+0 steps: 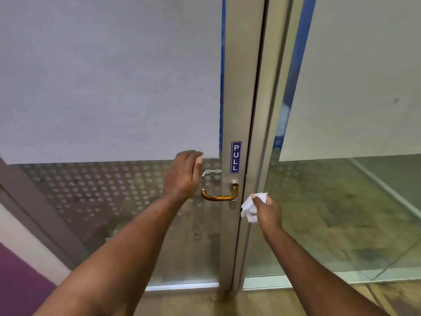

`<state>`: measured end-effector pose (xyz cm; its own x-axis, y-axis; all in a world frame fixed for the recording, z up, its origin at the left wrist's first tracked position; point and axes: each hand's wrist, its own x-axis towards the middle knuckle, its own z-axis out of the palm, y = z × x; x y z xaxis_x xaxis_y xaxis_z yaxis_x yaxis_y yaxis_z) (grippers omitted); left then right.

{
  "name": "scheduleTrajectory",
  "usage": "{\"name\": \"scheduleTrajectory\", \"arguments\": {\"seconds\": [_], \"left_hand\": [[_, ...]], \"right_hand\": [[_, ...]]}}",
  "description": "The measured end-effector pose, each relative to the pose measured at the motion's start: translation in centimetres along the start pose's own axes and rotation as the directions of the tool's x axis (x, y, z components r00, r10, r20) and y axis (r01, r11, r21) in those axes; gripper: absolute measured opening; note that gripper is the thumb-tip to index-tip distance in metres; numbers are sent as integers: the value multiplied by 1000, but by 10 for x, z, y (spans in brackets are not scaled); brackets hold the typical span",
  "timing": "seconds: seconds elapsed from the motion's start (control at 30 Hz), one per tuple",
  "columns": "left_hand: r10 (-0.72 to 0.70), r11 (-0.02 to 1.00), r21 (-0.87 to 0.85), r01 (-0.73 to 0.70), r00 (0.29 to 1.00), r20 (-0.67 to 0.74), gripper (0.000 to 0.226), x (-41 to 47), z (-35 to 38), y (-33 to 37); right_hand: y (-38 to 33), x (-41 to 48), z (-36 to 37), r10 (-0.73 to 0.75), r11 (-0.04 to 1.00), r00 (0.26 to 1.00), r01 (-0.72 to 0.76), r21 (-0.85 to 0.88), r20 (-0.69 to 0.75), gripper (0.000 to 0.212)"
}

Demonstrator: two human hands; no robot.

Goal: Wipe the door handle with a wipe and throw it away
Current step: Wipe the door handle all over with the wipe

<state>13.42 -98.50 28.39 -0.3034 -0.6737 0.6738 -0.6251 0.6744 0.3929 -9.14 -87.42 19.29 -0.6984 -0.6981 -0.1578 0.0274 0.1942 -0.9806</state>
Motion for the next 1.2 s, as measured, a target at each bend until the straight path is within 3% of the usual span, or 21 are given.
{"name": "scheduleTrajectory", "arguments": {"seconds": [0.07, 0.17, 0.23, 0.33, 0.43, 0.57, 0.63, 0.73, 0.83, 1.03, 1.13, 1.2], "left_hand": [[109, 994, 34, -108, 994, -28, 37, 26, -1, -6], [254, 959, 126, -252, 967, 1, 40, 64, -4, -14], [341, 927, 165, -338, 940, 9, 41, 84, -9, -19], [455, 867, 222, -446, 890, 9, 44, 109, -17, -28], [534, 804, 303, -512, 845, 11, 47, 129, -20, -43], [581, 739, 386, -553, 812, 52, 52, 138, -15, -59], [587, 726, 404, -556, 808, 58, 54, 139, -11, -62], [599, 712, 430, -556, 800, 42, 56, 142, -6, -65], [607, 702, 453, -549, 794, 22, 58, 144, -3, -66], [612, 695, 475, -540, 791, 3, 60, 145, 1, -70], [619, 688, 486, -539, 786, -5, 61, 146, 3, -70], [621, 684, 491, -540, 784, -3, 61, 147, 3, -70]], "right_hand": [[0, 9, 8, -59, 996, 996, 53, -77, -69, 36], [-6, 21, 23, -100, 992, 992, 93, -83, -80, 25], [-8, 27, 34, -107, 991, 993, 102, -83, -58, 17], [-6, 31, 51, -160, 978, 987, 161, -136, 18, 23], [1, 32, 60, -273, 895, 954, 300, -330, 125, 26], [3, 37, 55, -401, 714, 869, 495, -494, 291, 23], [4, 44, 51, -373, 612, 838, 545, -572, 399, 15], [6, 53, 48, -368, 529, 796, 604, -596, 480, 21], [2, 57, 42, -432, 376, 710, 702, -605, 555, 12], [5, 63, 36, -470, 310, 658, 748, -587, 589, 21], [6, 60, 34, -520, 197, 569, 805, -559, 637, 18], [5, 59, 33, -531, 154, 554, 807, -570, 641, 14]]}}
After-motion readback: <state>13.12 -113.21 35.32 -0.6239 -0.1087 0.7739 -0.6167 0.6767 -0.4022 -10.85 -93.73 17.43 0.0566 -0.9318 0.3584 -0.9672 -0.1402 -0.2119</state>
